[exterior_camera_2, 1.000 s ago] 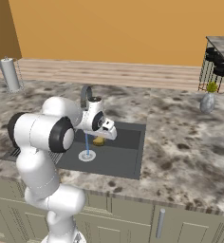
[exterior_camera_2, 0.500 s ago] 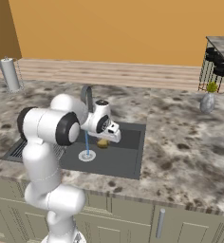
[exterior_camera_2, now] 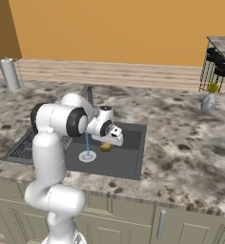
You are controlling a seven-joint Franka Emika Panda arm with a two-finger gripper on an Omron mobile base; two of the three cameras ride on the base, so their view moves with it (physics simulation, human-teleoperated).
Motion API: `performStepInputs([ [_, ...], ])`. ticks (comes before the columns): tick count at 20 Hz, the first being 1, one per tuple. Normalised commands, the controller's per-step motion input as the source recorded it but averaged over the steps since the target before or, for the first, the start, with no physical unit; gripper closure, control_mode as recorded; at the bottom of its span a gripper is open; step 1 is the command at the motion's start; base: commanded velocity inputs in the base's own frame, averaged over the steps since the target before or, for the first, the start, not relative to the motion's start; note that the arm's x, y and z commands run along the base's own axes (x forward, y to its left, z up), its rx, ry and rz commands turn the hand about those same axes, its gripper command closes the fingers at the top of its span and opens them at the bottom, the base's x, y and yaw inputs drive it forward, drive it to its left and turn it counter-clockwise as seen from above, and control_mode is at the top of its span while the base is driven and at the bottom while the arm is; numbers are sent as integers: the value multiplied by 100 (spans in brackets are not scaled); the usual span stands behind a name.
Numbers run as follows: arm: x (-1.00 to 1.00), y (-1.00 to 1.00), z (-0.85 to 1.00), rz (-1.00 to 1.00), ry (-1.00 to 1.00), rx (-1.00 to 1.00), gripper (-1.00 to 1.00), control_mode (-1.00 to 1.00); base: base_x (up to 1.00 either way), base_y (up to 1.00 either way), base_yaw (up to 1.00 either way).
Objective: Soak the sponge with water for a few seconds and then drop it inside the sink.
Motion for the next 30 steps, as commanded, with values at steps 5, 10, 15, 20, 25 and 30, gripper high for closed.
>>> performStepInputs([
  [5,15,-22,-41,0,1,0,100,-100,0,0,0],
  [10,3,-24,-38,1,0,0,100,-100,0,0,0],
  [15,0,-13,-47,1,1,0,100,-100,0,0,0],
  [20,0,-2,-44,1,0,0,100,-100,0,0,0],
  [25,0,0,-24,1,0,0,100,-100,0,0,0],
  [30,0,0,0,0,0,0,100,-100,0,0,0],
])
